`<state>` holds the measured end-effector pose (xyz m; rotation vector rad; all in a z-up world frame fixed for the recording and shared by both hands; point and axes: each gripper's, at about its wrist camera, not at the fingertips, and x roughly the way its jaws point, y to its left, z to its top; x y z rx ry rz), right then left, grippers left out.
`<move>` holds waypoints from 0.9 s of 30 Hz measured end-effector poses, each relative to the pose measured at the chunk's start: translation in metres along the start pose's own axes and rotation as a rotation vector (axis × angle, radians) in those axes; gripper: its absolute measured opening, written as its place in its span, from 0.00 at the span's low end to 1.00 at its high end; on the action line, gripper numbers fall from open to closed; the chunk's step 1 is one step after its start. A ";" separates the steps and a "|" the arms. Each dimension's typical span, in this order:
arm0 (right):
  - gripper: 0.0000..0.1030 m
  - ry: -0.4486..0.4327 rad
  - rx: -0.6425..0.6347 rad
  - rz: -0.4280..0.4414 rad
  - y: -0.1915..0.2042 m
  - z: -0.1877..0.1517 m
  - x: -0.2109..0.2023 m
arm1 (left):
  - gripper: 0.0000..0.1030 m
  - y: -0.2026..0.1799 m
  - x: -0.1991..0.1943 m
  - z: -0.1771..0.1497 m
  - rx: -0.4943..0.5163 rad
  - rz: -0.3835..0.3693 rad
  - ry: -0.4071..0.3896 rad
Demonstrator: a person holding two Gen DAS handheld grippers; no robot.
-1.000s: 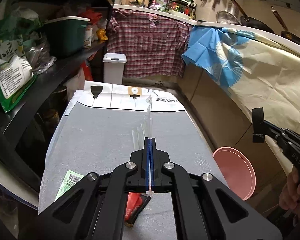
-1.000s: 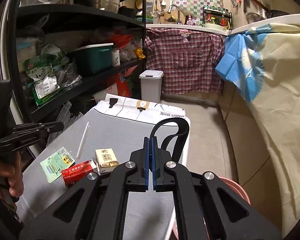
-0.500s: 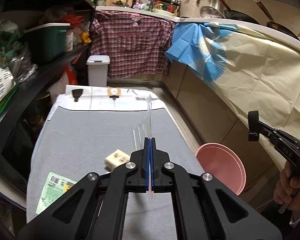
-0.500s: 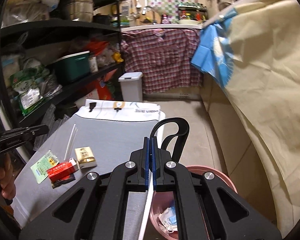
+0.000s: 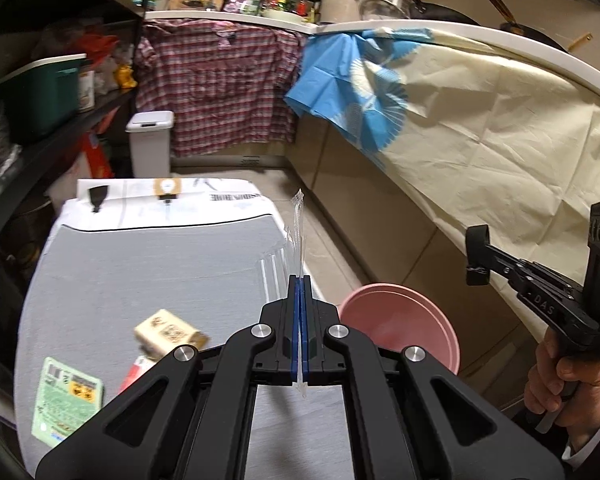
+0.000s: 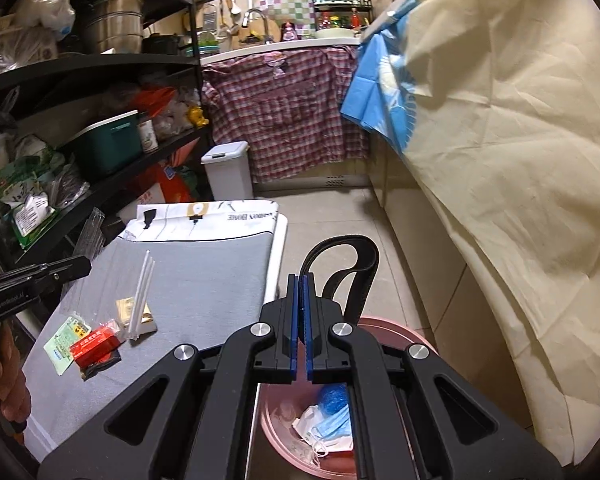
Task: Collect trash
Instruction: 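Carry the strap and straws over the pink bin and open both tools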
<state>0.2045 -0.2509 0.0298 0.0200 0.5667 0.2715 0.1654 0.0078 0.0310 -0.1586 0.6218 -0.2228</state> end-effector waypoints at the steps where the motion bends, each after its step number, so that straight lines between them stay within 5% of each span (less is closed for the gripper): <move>1: 0.03 0.002 0.003 -0.004 -0.002 0.000 0.000 | 0.00 -0.005 0.003 0.001 0.004 -0.011 0.005; 16: 0.03 0.049 0.045 -0.054 -0.030 -0.006 0.010 | 0.00 -0.071 0.052 0.003 0.071 -0.172 0.080; 27: 0.03 0.077 0.066 -0.064 -0.042 -0.009 0.019 | 0.00 -0.096 0.089 -0.005 0.120 -0.202 0.137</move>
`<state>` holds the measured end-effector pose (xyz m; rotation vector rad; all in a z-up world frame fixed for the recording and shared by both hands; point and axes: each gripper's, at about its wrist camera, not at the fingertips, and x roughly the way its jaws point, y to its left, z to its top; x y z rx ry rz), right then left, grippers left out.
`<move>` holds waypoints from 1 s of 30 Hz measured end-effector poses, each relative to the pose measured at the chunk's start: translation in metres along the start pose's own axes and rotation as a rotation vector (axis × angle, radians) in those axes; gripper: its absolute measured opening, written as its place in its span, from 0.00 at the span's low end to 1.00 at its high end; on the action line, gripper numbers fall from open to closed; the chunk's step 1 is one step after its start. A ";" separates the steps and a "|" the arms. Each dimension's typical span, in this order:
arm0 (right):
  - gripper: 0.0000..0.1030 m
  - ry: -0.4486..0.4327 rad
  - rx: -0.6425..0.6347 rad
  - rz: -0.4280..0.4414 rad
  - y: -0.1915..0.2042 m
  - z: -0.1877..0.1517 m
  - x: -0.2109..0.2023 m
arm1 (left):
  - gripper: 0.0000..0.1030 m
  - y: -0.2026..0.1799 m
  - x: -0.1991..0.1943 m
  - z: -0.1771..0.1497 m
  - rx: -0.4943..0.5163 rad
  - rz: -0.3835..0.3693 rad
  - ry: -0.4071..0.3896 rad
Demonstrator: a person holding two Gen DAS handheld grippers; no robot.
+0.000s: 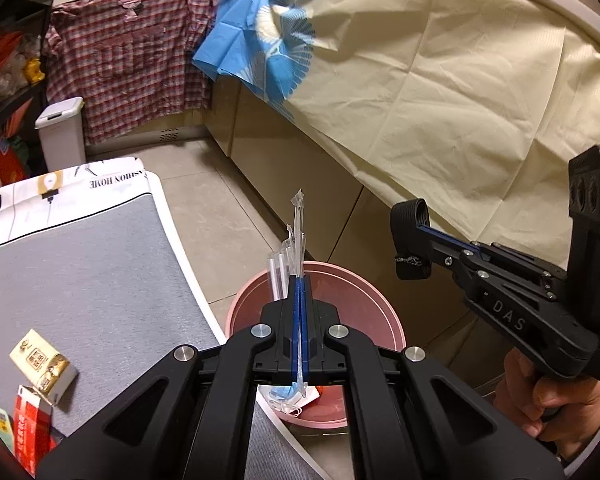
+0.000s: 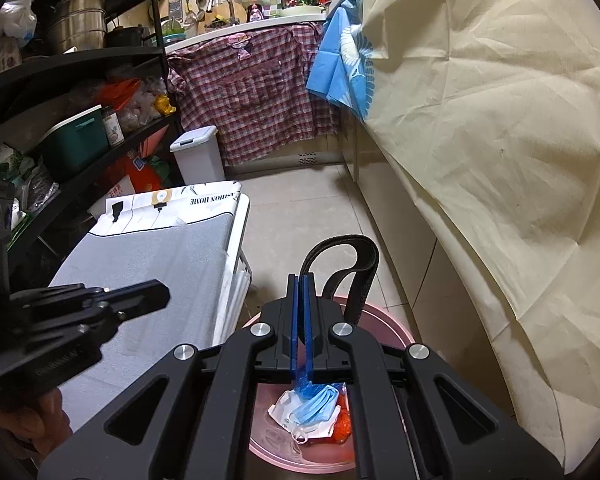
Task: Collect trash
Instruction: 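Carry the strap and straws over the pink bin and open both tools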
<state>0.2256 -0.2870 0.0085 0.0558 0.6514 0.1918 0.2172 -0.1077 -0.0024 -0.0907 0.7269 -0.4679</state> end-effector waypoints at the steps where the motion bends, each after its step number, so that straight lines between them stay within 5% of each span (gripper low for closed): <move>1: 0.03 0.002 0.002 -0.001 -0.001 0.000 0.001 | 0.00 -0.001 0.002 0.000 0.003 0.000 0.002; 11: 0.04 0.024 0.001 -0.009 -0.004 -0.001 0.008 | 0.01 -0.006 0.016 -0.001 0.010 -0.007 0.033; 13: 0.08 0.038 0.007 -0.021 -0.005 -0.001 0.011 | 0.07 -0.008 0.019 -0.001 0.022 -0.002 0.045; 14: 0.12 0.056 0.013 -0.026 -0.007 -0.002 0.015 | 0.21 -0.007 0.021 -0.001 0.021 0.002 0.057; 15: 0.31 0.071 0.022 -0.030 -0.009 -0.003 0.018 | 0.28 -0.005 0.020 -0.001 0.011 0.003 0.056; 16: 0.50 0.075 0.029 -0.035 -0.010 -0.003 0.019 | 0.31 -0.003 0.018 -0.001 0.004 0.005 0.049; 17: 0.53 0.070 0.034 -0.042 -0.011 -0.004 0.018 | 0.31 0.000 0.017 -0.002 -0.002 0.011 0.046; 30: 0.53 -0.012 0.017 -0.048 0.003 -0.002 0.001 | 0.31 0.030 -0.022 -0.007 -0.041 0.075 -0.011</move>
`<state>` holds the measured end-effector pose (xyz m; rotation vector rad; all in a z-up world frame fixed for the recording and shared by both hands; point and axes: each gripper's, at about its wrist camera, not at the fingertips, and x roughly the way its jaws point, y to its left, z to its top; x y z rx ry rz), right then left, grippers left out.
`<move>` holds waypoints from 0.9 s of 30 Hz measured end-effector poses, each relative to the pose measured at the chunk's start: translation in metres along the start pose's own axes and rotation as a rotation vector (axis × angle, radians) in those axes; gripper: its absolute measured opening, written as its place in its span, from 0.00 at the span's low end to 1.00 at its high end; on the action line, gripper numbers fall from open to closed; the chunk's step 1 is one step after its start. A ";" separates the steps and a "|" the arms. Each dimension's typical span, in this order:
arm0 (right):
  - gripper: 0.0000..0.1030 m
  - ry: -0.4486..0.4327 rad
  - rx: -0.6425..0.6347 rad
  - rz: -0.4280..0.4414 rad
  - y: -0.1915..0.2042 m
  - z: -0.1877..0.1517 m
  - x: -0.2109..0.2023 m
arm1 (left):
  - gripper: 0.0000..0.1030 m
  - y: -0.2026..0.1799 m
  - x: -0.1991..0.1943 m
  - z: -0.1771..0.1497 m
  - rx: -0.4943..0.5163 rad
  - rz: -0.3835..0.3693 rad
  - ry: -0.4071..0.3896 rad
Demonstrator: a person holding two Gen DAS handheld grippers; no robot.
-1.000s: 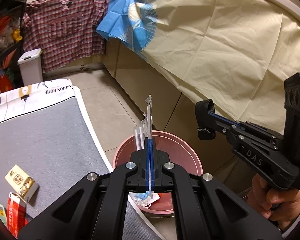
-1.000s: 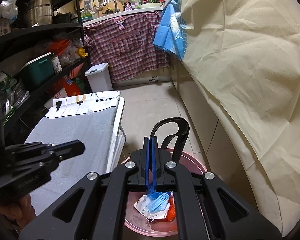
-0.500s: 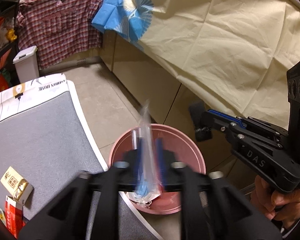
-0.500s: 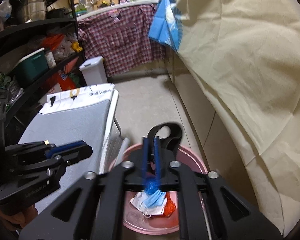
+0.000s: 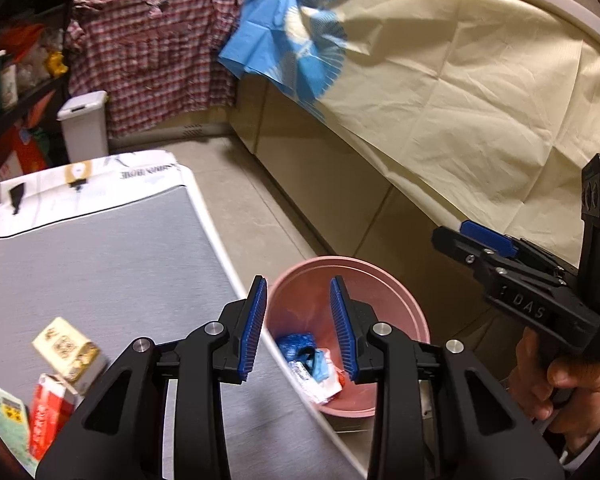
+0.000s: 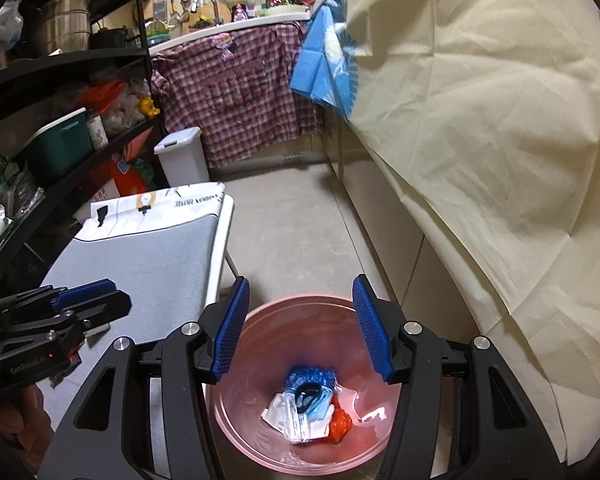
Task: Collect trash
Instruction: 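Carry the strap and straws over the pink bin and open both tools, then move the left tool to the red medicine box while the right tool approaches the tissue pack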
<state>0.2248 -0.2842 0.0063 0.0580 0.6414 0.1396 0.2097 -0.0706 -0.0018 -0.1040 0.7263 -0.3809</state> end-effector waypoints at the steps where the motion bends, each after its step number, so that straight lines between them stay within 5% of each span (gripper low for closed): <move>1: 0.53 -0.006 -0.003 0.006 0.002 0.000 -0.002 | 0.31 0.006 -0.006 -0.002 -0.005 0.010 -0.006; 15: 0.53 -0.069 -0.068 0.159 0.074 0.005 -0.010 | 0.31 0.114 -0.064 -0.049 -0.102 0.217 -0.028; 24: 0.53 -0.006 -0.114 0.289 0.130 -0.008 0.006 | 0.32 0.174 -0.080 -0.091 -0.181 0.312 0.034; 27: 0.53 0.005 -0.150 0.315 0.147 -0.014 0.010 | 0.44 0.184 -0.078 -0.099 -0.192 0.320 0.068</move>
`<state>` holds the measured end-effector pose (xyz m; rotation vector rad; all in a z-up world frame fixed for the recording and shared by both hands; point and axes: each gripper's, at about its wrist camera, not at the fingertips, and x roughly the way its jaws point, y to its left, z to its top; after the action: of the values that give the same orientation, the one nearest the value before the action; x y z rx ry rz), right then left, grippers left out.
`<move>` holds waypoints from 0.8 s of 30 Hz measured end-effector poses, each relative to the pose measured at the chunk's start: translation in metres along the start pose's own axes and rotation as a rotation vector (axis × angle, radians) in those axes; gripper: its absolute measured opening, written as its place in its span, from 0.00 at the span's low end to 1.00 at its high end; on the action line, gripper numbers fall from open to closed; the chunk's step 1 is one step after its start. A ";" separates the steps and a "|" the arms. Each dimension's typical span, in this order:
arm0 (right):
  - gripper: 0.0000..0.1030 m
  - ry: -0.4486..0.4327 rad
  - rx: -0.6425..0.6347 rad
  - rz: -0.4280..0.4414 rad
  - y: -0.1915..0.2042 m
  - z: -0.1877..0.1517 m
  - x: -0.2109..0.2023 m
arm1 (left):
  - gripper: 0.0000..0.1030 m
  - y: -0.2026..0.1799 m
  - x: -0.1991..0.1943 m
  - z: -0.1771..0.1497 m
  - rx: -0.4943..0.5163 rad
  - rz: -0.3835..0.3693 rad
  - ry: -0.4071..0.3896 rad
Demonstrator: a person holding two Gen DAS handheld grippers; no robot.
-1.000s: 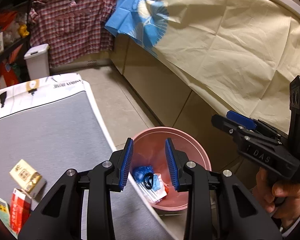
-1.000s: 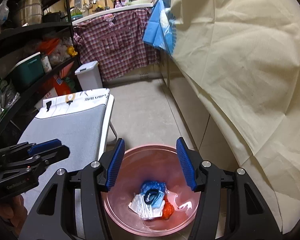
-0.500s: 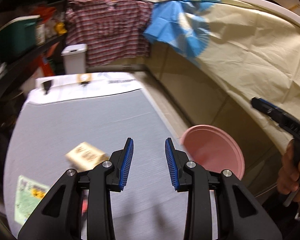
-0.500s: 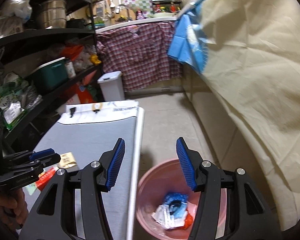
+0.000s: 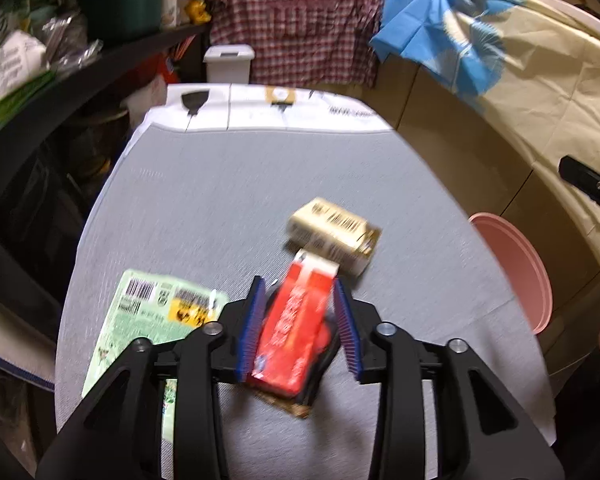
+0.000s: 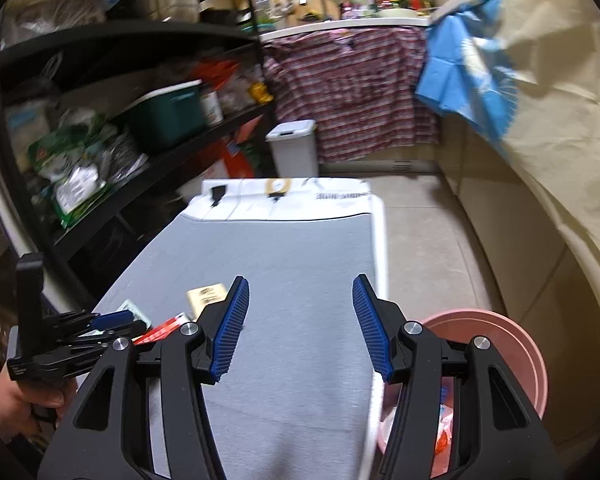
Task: Collect trash
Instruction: 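Move the left tool to the red medicine box while the right tool approaches the tissue pack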
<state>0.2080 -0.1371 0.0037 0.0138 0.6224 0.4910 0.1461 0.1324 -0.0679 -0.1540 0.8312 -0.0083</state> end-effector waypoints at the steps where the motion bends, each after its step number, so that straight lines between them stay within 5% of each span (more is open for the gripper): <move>1: 0.53 0.005 -0.010 0.014 0.005 -0.001 0.003 | 0.45 0.003 0.003 -0.002 -0.005 -0.002 0.009; 18: 0.70 0.191 -0.121 0.159 0.065 -0.022 0.101 | 0.46 0.009 0.031 -0.015 0.008 -0.023 0.092; 24: 0.71 0.240 -0.127 0.190 0.079 -0.025 0.135 | 0.37 0.013 0.033 -0.014 -0.004 -0.040 0.092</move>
<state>0.2539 -0.0108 -0.0796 -0.1089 0.8282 0.7225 0.1574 0.1415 -0.1028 -0.1748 0.9194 -0.0521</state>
